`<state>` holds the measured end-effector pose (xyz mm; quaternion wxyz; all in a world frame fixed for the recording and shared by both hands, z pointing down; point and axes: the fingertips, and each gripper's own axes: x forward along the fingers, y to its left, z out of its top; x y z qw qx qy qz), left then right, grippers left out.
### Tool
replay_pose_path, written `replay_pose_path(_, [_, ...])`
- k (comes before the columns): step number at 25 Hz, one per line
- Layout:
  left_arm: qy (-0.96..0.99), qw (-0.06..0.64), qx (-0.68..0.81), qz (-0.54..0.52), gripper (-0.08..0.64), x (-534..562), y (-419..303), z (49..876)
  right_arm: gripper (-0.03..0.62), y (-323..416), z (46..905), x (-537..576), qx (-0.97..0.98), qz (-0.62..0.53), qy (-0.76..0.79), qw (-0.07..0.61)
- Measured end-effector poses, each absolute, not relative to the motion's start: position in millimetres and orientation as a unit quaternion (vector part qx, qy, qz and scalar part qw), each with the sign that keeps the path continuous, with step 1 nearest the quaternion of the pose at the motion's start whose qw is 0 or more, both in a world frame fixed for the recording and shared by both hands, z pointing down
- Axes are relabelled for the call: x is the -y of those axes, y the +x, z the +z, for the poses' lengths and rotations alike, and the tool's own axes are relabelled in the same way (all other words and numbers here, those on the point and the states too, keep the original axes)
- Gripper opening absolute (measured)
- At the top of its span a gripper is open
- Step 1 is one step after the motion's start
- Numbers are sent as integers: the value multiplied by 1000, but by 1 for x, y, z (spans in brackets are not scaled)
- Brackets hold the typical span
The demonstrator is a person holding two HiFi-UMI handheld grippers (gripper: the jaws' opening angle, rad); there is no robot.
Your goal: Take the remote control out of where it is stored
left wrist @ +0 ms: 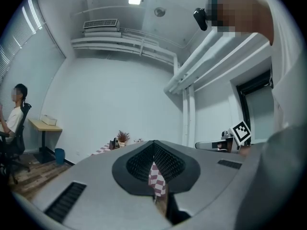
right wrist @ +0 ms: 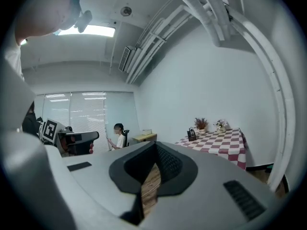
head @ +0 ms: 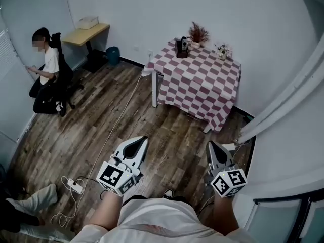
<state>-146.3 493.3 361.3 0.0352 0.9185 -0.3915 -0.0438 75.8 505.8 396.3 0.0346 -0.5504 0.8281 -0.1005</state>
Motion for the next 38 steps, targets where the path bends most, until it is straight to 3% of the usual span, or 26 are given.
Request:
replay_pose_path(19, [929,36,368,-26,8,-365,-56,382,14,165,429,-387,-809,-129,-573,37])
replay_pose_path(27, [941,44,335,-21,8,-255,-56,377,14,159,415,-289,-794,-129,-593,23])
replay_pose_path(38, [941,59,332,-27,8,-115,-114,383,14,97,396,-157,-795,-111,-597,-4])
